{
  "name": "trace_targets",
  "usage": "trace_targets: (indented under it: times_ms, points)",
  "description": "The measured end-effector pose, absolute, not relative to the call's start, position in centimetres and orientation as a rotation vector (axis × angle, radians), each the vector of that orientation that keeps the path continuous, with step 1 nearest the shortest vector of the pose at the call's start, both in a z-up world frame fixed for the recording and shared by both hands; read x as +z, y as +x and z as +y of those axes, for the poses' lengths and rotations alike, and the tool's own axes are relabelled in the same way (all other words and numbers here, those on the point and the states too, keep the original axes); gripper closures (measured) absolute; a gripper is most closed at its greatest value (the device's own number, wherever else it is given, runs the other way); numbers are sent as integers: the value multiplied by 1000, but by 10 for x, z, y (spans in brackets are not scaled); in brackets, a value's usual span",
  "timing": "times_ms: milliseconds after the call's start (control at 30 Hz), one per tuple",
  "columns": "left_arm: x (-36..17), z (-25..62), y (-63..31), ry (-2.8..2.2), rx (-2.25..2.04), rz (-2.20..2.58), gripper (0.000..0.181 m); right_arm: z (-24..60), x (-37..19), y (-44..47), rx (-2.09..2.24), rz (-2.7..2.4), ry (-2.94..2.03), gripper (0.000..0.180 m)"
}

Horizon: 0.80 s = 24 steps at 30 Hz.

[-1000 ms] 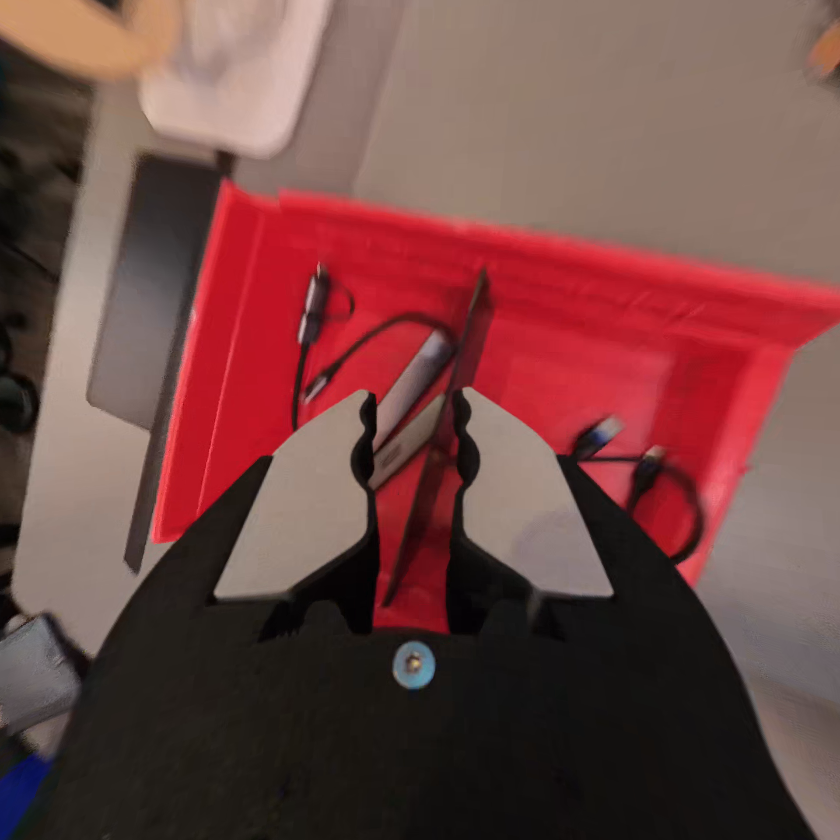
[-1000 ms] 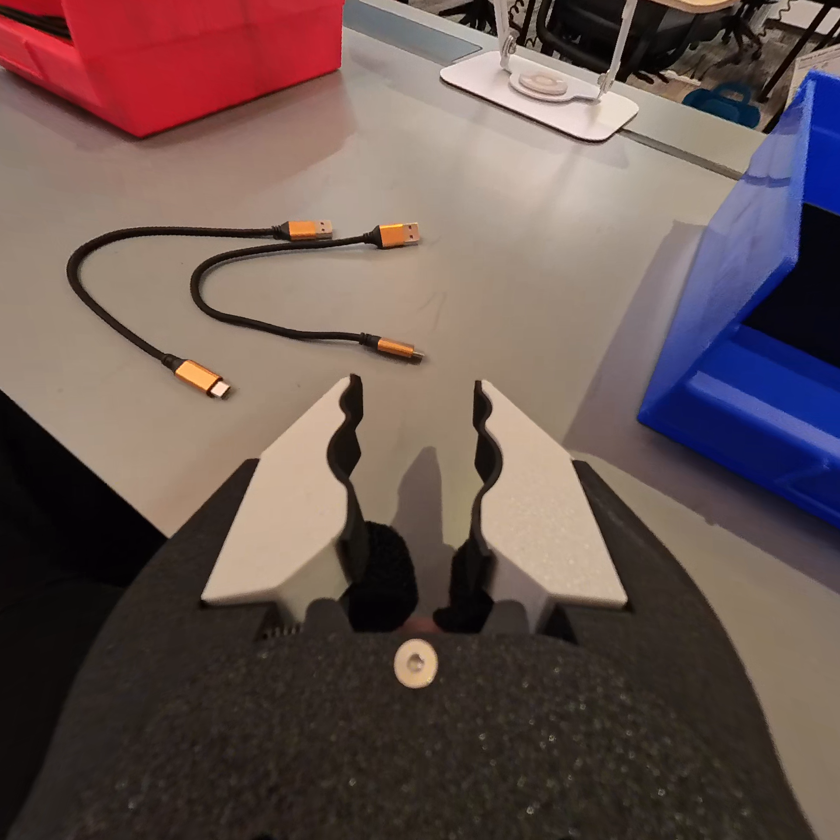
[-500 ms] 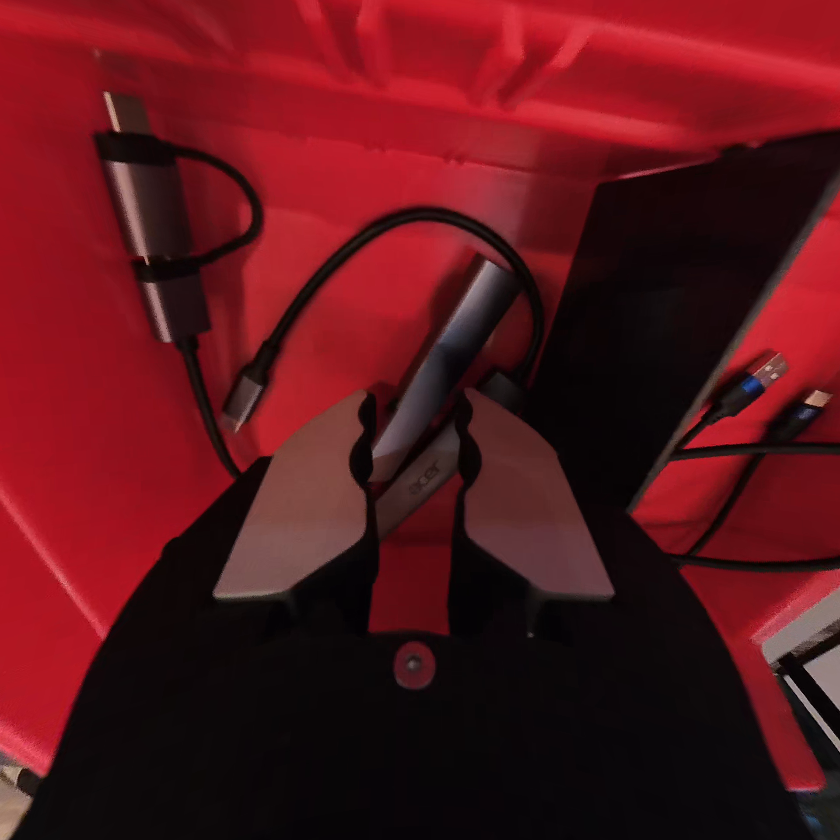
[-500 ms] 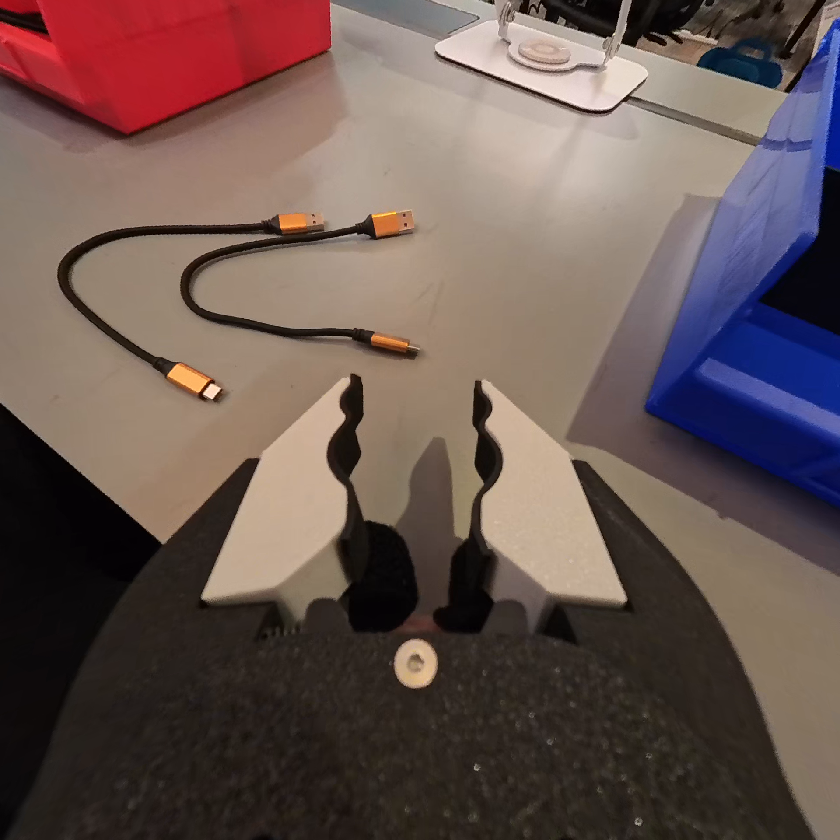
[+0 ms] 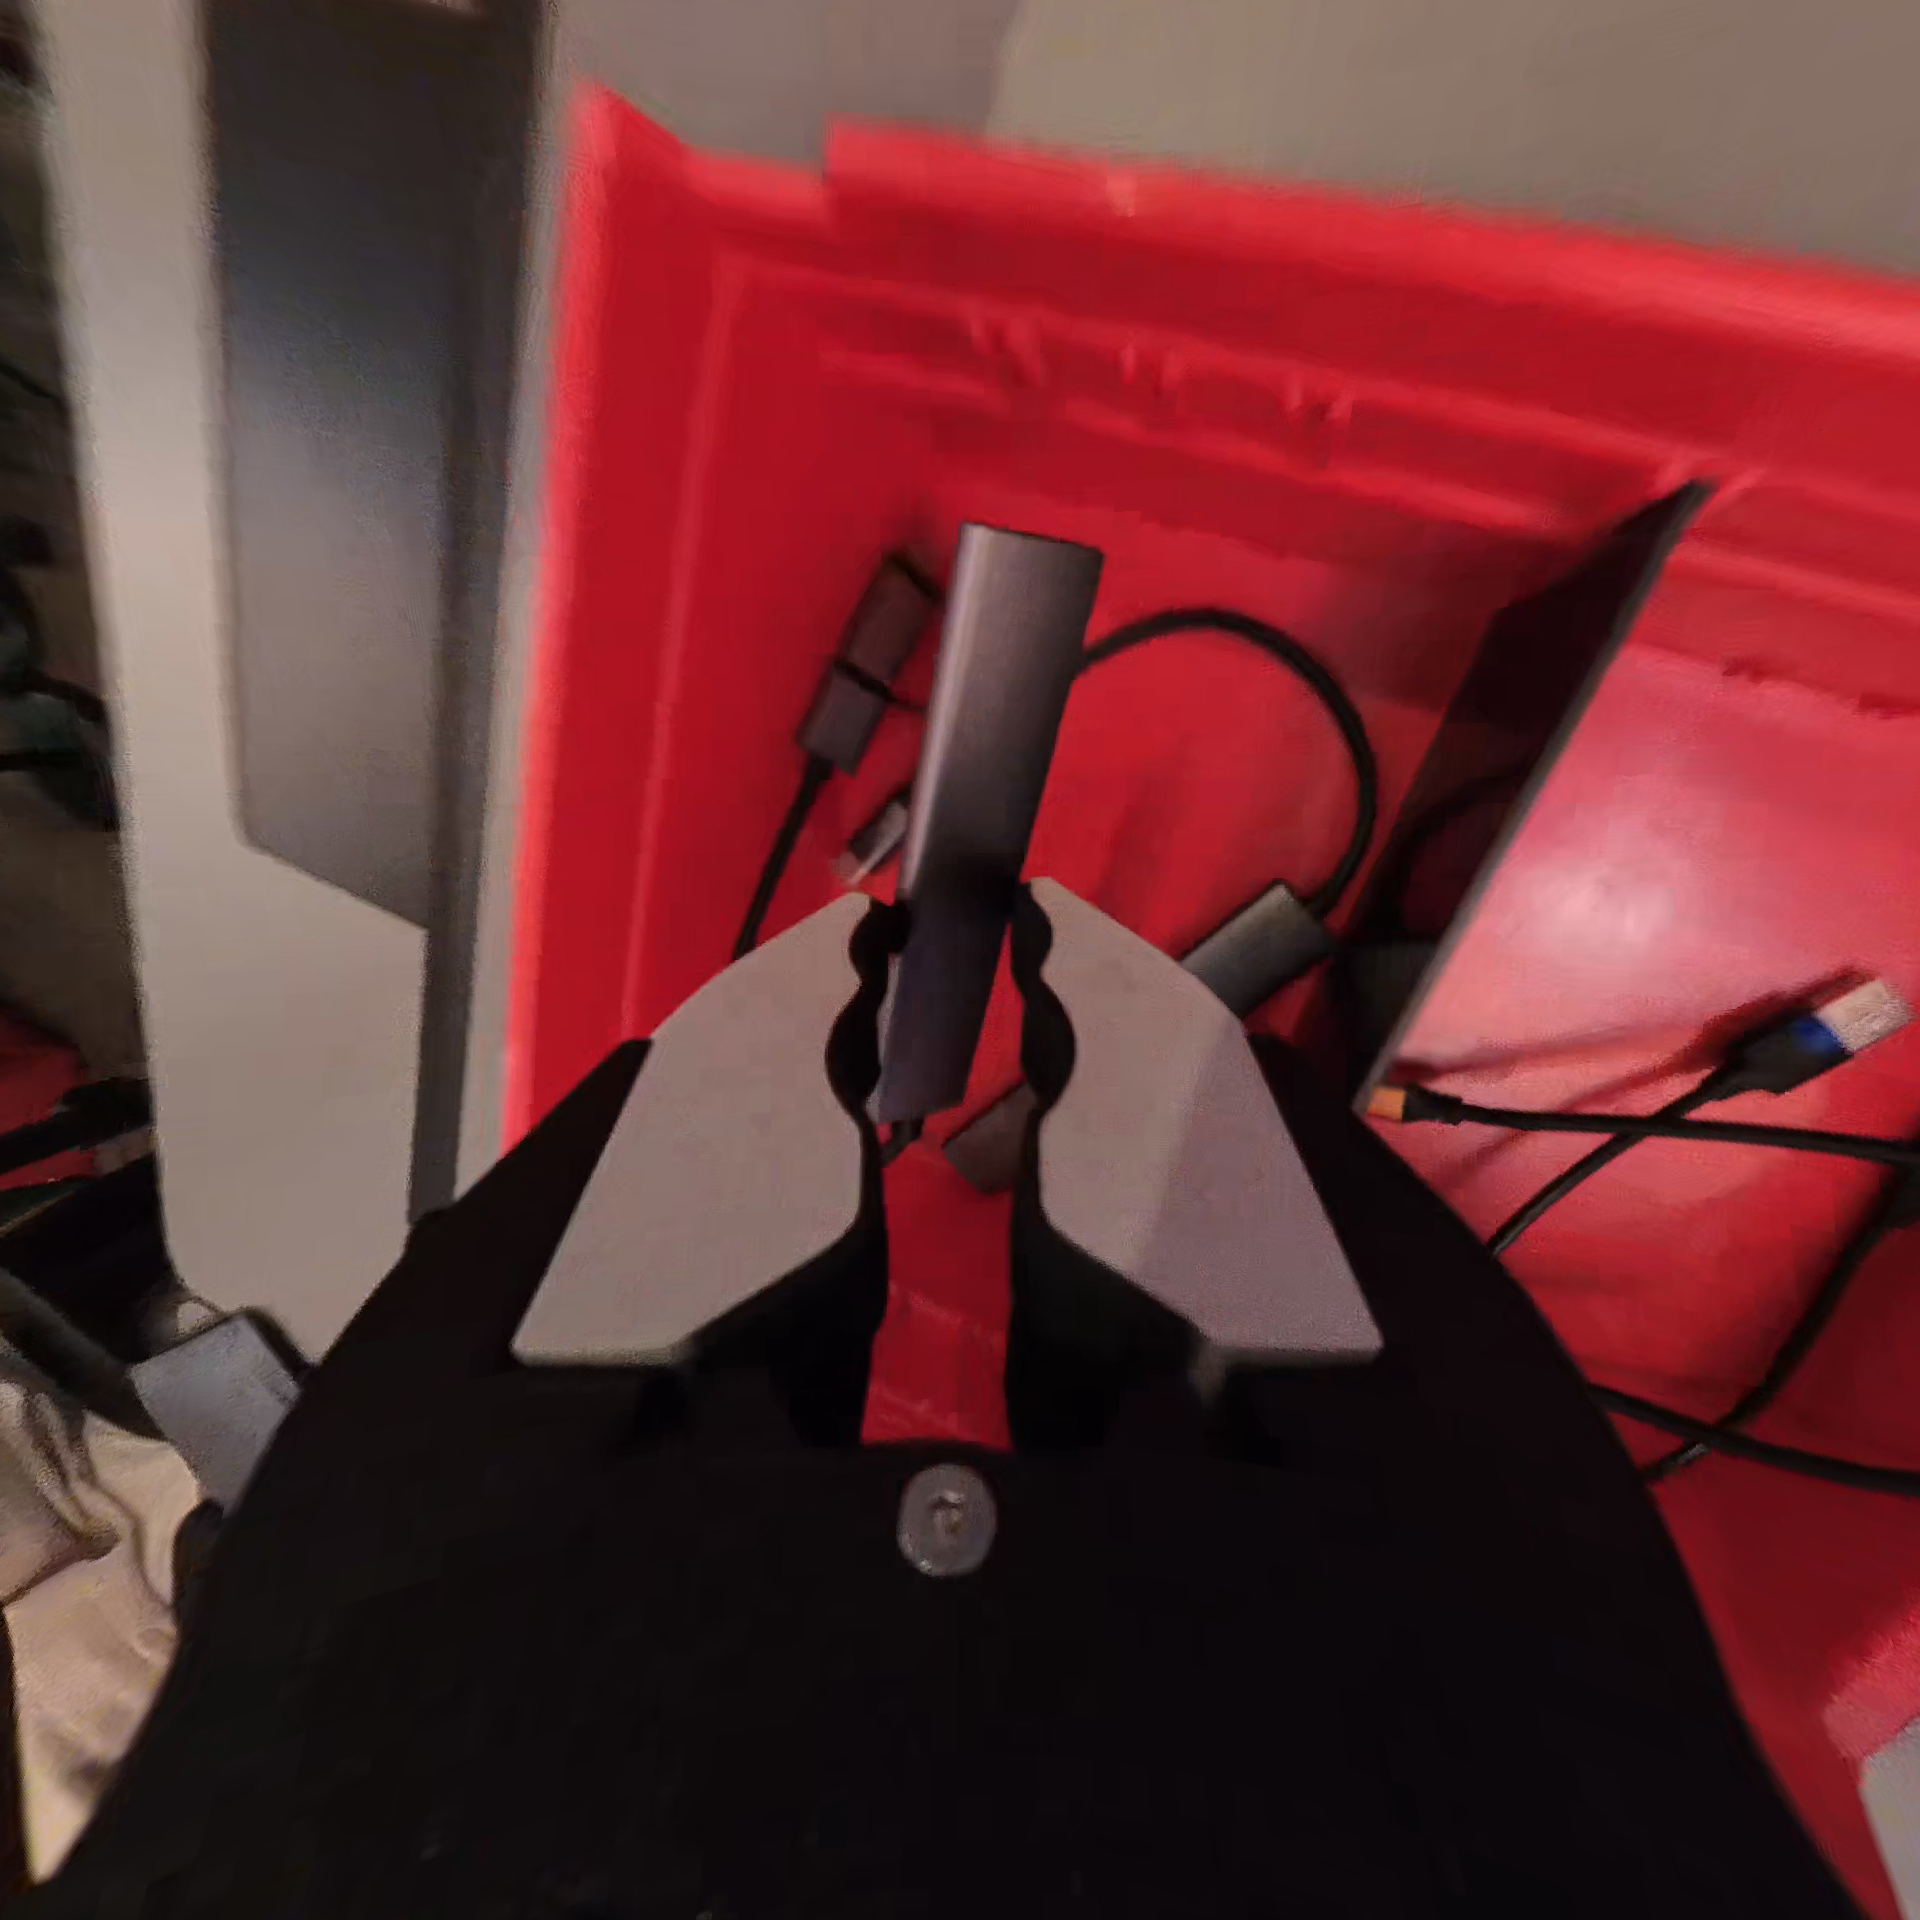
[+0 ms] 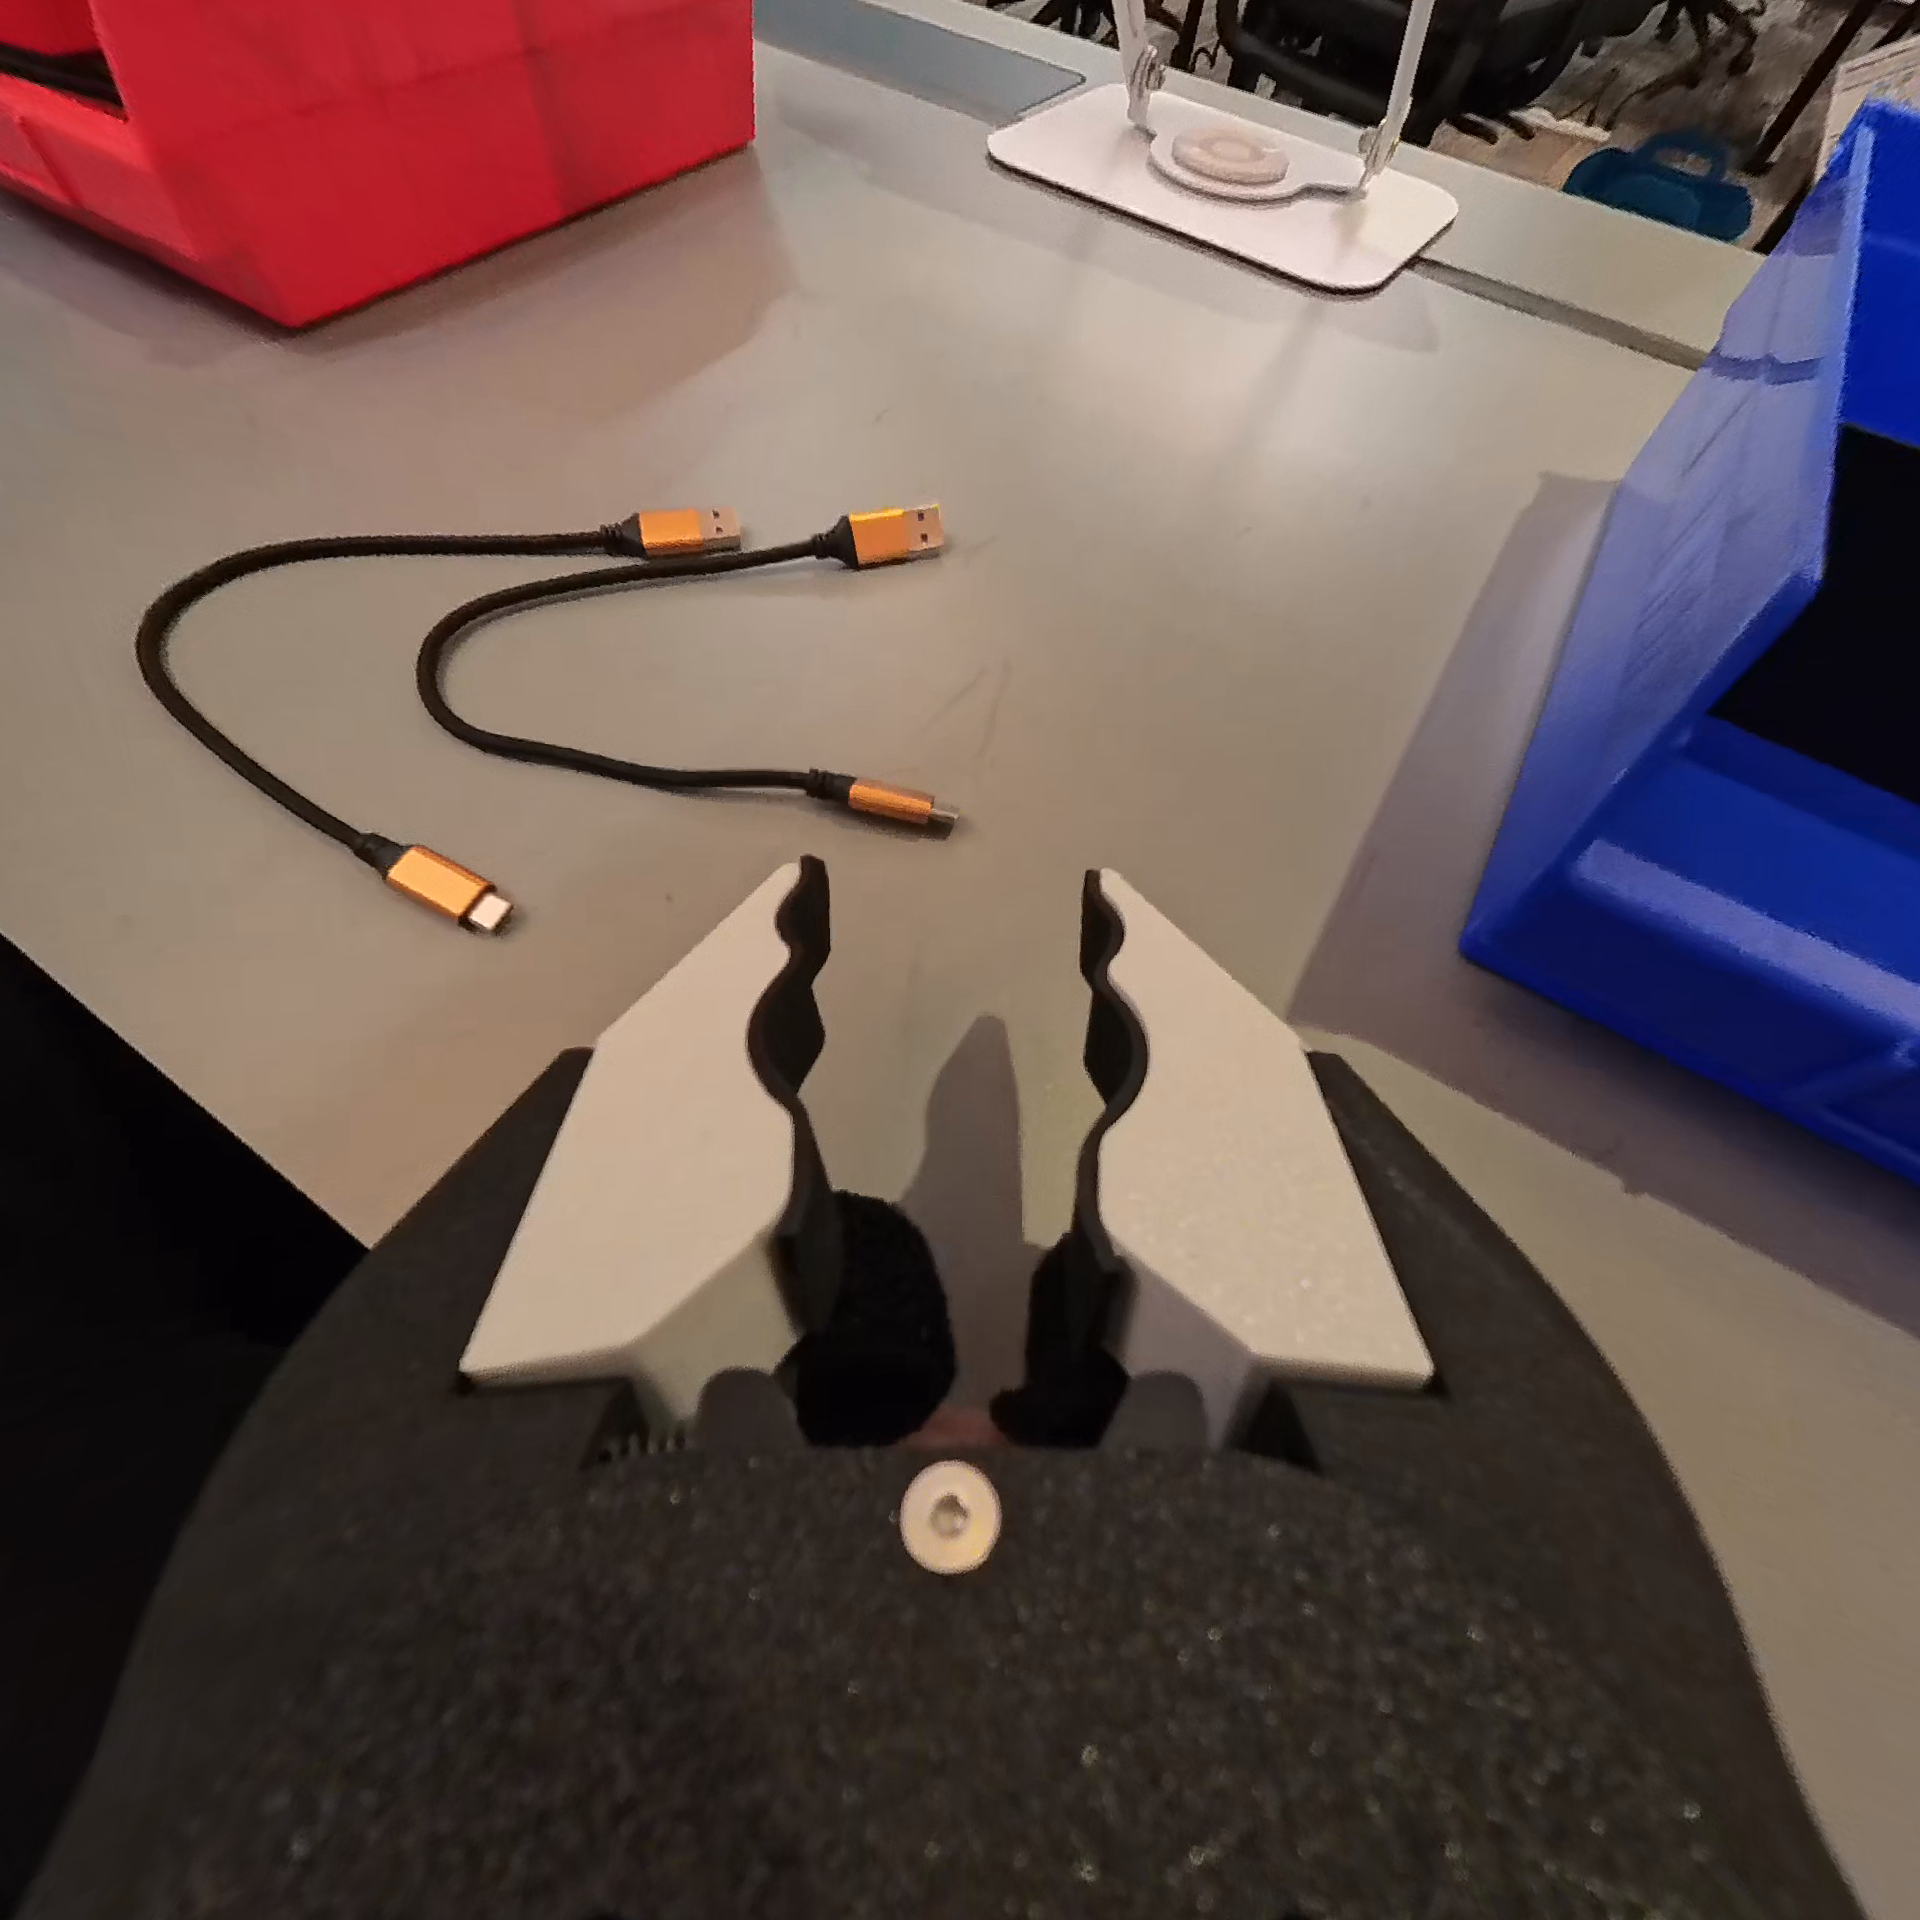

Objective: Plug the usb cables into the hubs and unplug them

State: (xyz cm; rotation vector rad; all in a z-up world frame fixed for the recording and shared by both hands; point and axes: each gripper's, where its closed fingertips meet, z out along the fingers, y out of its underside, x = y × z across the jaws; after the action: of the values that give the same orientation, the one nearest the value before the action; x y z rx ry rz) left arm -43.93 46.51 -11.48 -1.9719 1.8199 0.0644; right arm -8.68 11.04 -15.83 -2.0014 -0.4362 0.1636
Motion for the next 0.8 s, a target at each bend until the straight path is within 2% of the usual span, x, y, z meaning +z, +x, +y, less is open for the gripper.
trace_targets:
  times_ms: [200,400,567,667,800]
  points:
    - [-30,416,-421,-1691,104,1536,159,120,-131,-99,210,-455,-1919,132]
    - [21,331,-382,-1407,287,1525,159,135,-75,-151,352,-615,-1754,132]
    - [32,260,-328,-1213,318,1607,159,158,-15,-206,607,-683,-1585,126]
    - [25,224,-297,-1119,324,1667,159,163,-3,-228,783,-697,-1569,120]
    - [5,182,-263,-1047,246,1741,159,162,6,-234,963,-660,-1527,121]
